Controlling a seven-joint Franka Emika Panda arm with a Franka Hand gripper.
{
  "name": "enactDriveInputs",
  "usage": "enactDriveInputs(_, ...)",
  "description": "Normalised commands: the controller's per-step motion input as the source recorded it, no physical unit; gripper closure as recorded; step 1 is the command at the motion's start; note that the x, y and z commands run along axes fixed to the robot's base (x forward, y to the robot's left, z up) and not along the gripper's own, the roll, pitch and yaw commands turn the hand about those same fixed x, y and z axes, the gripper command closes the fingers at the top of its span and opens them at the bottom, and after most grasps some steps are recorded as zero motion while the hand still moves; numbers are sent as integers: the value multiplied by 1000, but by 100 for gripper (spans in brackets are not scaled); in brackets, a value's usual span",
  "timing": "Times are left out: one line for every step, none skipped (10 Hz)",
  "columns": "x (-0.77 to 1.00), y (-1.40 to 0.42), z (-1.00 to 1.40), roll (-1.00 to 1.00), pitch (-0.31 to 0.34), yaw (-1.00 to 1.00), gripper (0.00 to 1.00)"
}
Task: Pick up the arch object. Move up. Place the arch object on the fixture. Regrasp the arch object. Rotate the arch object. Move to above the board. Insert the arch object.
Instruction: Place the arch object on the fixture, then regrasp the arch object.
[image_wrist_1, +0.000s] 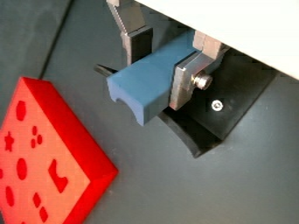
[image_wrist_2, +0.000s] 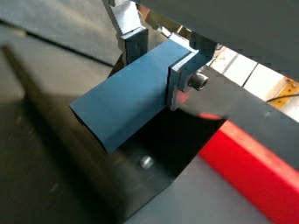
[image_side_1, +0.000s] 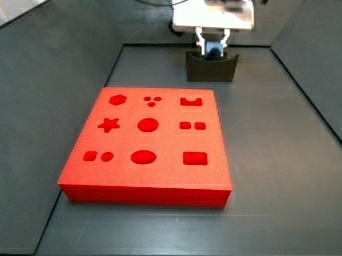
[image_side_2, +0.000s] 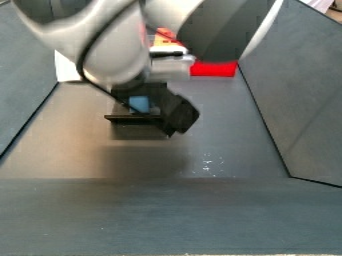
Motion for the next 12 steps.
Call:
enactDriveInputs(98,65,-314,-159,-36,-127,100)
enactDriveInputs(67,64,-231,-131,-47,-94,100)
enactDriveInputs(69,50,-203,-129,-47,-72,100)
enactDriveInputs(70,45,-200,-127,-45,-61,100)
enactDriveInputs(0,0,0,0,0,0,0)
enactDriveInputs(0,0,1000,-31,32,14,0)
enactDriveInputs(-2,0,1000,-31,33,16,0)
enactDriveInputs(-26,6,1000,-7,51,14,0)
enactDriveInputs(-29,3,1000,12,53,12,0)
enactDriveInputs(-33,-1,1000,34,60,3,0)
enactDriveInputs(-41,3,895,48,68,-8,0)
enactDriveInputs(-40,1,714,56,66,-14,0)
